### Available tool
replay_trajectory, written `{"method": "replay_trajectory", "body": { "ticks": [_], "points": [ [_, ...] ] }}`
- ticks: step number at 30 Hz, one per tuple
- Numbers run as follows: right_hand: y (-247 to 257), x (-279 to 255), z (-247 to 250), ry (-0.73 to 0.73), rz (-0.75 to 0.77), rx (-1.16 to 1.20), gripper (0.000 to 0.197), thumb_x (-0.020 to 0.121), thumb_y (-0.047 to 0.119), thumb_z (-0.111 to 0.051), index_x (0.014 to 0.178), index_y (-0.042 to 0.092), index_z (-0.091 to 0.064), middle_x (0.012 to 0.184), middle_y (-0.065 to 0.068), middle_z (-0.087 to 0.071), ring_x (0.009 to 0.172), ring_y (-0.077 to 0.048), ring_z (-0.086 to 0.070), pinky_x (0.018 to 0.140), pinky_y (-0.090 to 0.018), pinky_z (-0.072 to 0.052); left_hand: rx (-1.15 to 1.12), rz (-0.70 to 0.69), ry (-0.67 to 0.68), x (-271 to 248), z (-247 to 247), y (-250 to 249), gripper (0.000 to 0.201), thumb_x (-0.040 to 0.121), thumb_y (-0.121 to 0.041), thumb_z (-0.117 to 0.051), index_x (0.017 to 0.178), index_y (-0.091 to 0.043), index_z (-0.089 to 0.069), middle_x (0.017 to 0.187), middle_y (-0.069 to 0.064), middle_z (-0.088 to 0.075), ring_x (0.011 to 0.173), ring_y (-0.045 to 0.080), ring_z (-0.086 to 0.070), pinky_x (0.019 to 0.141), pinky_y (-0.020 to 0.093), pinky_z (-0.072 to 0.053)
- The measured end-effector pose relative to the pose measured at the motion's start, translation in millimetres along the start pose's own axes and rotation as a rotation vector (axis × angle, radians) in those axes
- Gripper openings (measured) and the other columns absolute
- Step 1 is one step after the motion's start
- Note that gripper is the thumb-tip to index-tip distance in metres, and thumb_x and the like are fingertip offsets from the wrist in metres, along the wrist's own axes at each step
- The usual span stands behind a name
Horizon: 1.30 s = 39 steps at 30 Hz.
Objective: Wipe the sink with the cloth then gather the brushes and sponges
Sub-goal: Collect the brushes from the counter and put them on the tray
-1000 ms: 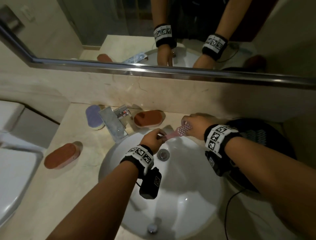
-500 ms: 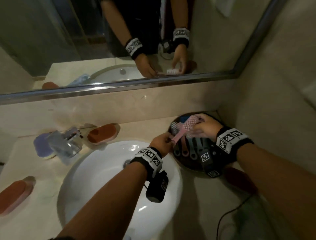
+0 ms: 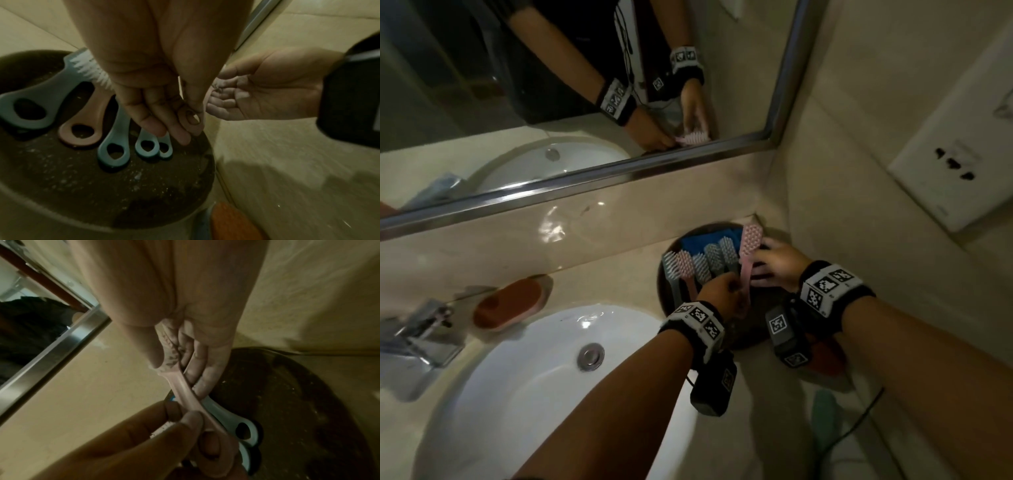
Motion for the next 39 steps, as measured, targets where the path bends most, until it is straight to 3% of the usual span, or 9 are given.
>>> {"method": "replay_trajectory", "body": {
  "ticks": [3, 6, 10, 14, 17, 21, 25, 34, 39],
  "points": [
    [2.5, 10.7, 3.4, -0.038, 0.037, -0.078, 0.04, 0.096, 0.008, -0.048, 0.135, 0.014, -0.04, 0.13, -0.015, -0.055, 0.107, -0.032, -0.058, 0.073, -0.036, -0.05, 0.097, 0.0, 0.004, 7.7, -1.2, -3.5, 0.02, 0.095, -0.015, -0.049, 0.112, -0.007, -0.055, 0.106, 0.018, -0.064, 0.089, 0.03, -0.064, 0.08, 0.037, -0.054],
    [10.1, 26.9, 11.1, -0.109, 0.104, -0.226, 0.039, 0.093, 0.003, -0.05, 0.131, 0.006, -0.045, 0.127, -0.021, -0.057, 0.108, -0.035, -0.057, 0.08, -0.04, -0.048, 0.348, -0.061, -0.04, 16.6, 9.5, -10.7, 0.03, 0.092, -0.014, -0.052, 0.122, -0.013, -0.055, 0.118, 0.01, -0.062, 0.106, 0.029, -0.061, 0.086, 0.033, -0.051],
    [12.7, 43.0, 20.5, -0.185, 0.132, -0.474, 0.039, 0.093, 0.007, -0.051, 0.131, 0.003, -0.047, 0.128, -0.019, -0.056, 0.114, -0.031, -0.054, 0.092, -0.03, -0.04, 0.708, -0.142, -0.129, 30.7, 30.8, -4.2, 0.049, 0.088, -0.022, -0.057, 0.135, -0.023, -0.044, 0.139, 0.007, -0.044, 0.129, 0.03, -0.041, 0.106, 0.047, -0.037],
    [2.4, 62.2, 18.8, -0.154, 0.104, -0.553, 0.042, 0.094, 0.011, -0.05, 0.135, 0.007, -0.046, 0.135, -0.016, -0.053, 0.121, -0.031, -0.051, 0.102, -0.033, -0.039, 0.848, -0.107, -0.086, 38.8, 35.7, 14.3, 0.065, 0.087, -0.027, -0.06, 0.145, -0.027, -0.03, 0.157, 0.005, -0.017, 0.145, 0.029, -0.014, 0.117, 0.05, -0.015],
    [-9.0, 78.4, 16.6, -0.124, 0.083, -0.532, 0.052, 0.092, 0.008, -0.05, 0.142, 0.014, -0.037, 0.141, -0.014, -0.048, 0.126, -0.031, -0.048, 0.109, -0.04, -0.038, 0.906, -0.099, -0.039, 44.3, 31.4, 23.0, 0.077, 0.086, -0.027, -0.062, 0.149, -0.029, -0.018, 0.159, 0.003, -0.003, 0.147, 0.026, 0.001, 0.118, 0.05, -0.003],
    [-15.2, 88.0, 17.5, -0.146, 0.078, -0.514, 0.056, 0.089, 0.0, -0.049, 0.141, 0.016, -0.034, 0.135, -0.019, -0.051, 0.121, -0.034, -0.052, 0.104, -0.041, -0.042, 0.942, -0.107, -0.061, 49.4, 31.1, 29.3, 0.079, 0.088, -0.021, -0.057, 0.15, -0.03, -0.009, 0.16, 0.001, 0.008, 0.147, 0.025, 0.008, 0.118, 0.046, 0.002],
    [-19.8, 95.6, 12.7, -0.153, 0.05, -0.636, 0.052, 0.092, 0.012, -0.049, 0.142, 0.013, -0.034, 0.137, -0.019, -0.049, 0.122, -0.036, -0.05, 0.103, -0.039, -0.041, 0.895, -0.071, -0.065, 55.0, 38.8, 29.8, 0.072, 0.093, -0.019, -0.049, 0.15, -0.032, -0.009, 0.159, -0.002, 0.012, 0.147, 0.023, 0.01, 0.118, 0.042, 0.005],
    [-21.7, 95.4, 10.9, -0.19, 0.035, -0.839, 0.047, 0.096, 0.023, -0.043, 0.14, 0.008, -0.039, 0.142, -0.021, -0.042, 0.125, -0.038, -0.045, 0.106, -0.044, -0.039, 0.916, -0.036, -0.036, 52.7, 39.6, 21.7, 0.073, 0.093, -0.021, -0.05, 0.15, -0.03, -0.006, 0.159, 0.001, 0.012, 0.147, 0.026, 0.006, 0.119, 0.043, 0.003],
    [-12.6, 68.7, 6.0, -0.105, 0.104, -0.867, 0.042, 0.094, 0.018, -0.047, 0.135, 0.012, -0.045, 0.132, -0.018, -0.055, 0.117, -0.035, -0.054, 0.097, -0.037, -0.044, 0.929, -0.037, -0.039, 37.9, 41.0, 18.8, 0.066, 0.094, -0.022, -0.047, 0.149, -0.031, -0.013, 0.16, -0.003, -0.003, 0.147, 0.025, 0.0, 0.116, 0.054, 0.0]
  ]
}}
Point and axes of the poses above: each hand's wrist, its own x-axis towards the middle knuckle, its own z-axis out of the back of the hand, y = z × x, the point moved 7 cm from there along x, towards the middle knuckle
